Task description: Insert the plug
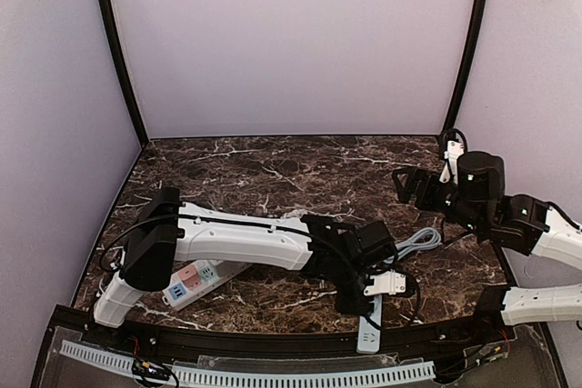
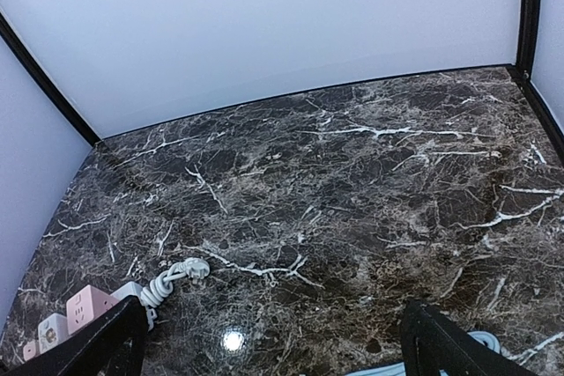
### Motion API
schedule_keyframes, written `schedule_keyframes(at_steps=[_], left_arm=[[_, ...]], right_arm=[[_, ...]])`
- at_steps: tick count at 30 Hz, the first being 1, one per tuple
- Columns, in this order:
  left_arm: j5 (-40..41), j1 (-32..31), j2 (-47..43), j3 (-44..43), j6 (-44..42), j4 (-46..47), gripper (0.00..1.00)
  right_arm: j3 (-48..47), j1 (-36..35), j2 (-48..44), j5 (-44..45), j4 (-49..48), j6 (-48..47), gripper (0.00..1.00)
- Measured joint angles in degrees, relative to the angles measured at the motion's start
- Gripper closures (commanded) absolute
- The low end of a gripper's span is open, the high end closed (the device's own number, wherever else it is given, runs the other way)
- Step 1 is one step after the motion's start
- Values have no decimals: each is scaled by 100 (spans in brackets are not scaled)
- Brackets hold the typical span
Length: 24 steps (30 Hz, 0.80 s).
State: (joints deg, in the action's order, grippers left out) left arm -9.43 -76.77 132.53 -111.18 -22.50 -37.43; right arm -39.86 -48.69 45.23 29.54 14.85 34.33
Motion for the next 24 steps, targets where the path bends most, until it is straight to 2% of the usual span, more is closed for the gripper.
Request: schedule_keyframes(at_steps=[6, 7, 9, 16, 24], left_arm=[[243, -4, -225, 494, -96, 472, 25], [278, -4, -271, 568, -107, 509, 13], [345, 0, -402, 761, -164, 590, 4], [549, 17, -1335, 1930, -111, 1163, 1], [1047, 385, -3217, 3858, 363, 2763, 1]], right_arm=[[-76, 0, 92, -20, 39, -2, 1], [-98, 0, 105, -22, 46, -2, 1], [-151, 0, 138, -39, 70, -2, 1], [-308, 0, 289, -131, 177, 0, 1], [-529, 2, 527, -278, 691, 76, 1]])
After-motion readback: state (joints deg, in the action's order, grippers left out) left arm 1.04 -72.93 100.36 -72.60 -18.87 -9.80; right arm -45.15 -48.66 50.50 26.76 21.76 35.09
